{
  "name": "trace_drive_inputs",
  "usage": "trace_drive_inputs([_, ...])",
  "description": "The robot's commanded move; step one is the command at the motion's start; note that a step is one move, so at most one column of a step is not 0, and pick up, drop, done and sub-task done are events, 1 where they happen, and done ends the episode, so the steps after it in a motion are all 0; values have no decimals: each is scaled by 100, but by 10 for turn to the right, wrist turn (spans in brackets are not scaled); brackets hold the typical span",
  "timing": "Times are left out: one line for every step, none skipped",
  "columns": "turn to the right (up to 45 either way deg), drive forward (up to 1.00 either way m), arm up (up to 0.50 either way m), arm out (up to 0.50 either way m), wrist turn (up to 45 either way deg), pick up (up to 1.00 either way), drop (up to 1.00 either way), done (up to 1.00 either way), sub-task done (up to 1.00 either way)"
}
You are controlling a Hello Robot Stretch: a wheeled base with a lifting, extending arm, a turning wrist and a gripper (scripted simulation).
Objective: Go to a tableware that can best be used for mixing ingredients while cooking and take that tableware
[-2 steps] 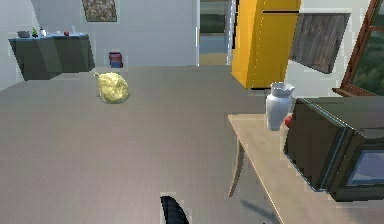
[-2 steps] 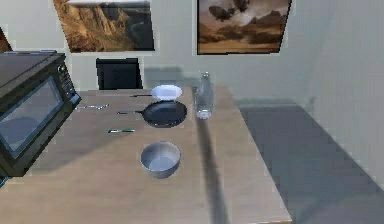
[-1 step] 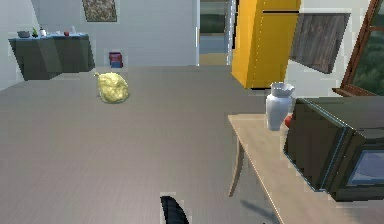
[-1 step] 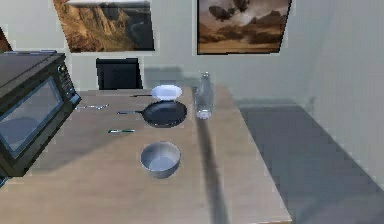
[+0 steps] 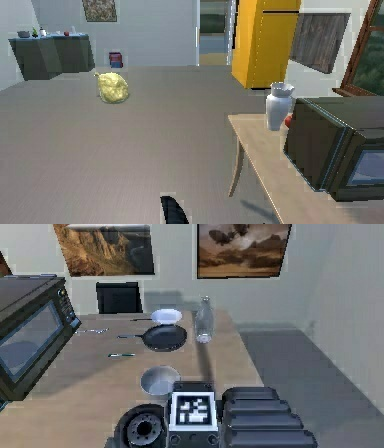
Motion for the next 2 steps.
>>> trace_drive_inputs([0, 0, 0, 20, 0, 0, 0, 0, 0])
trace_drive_inputs([0, 0, 0, 0, 450, 0, 0, 0, 0])
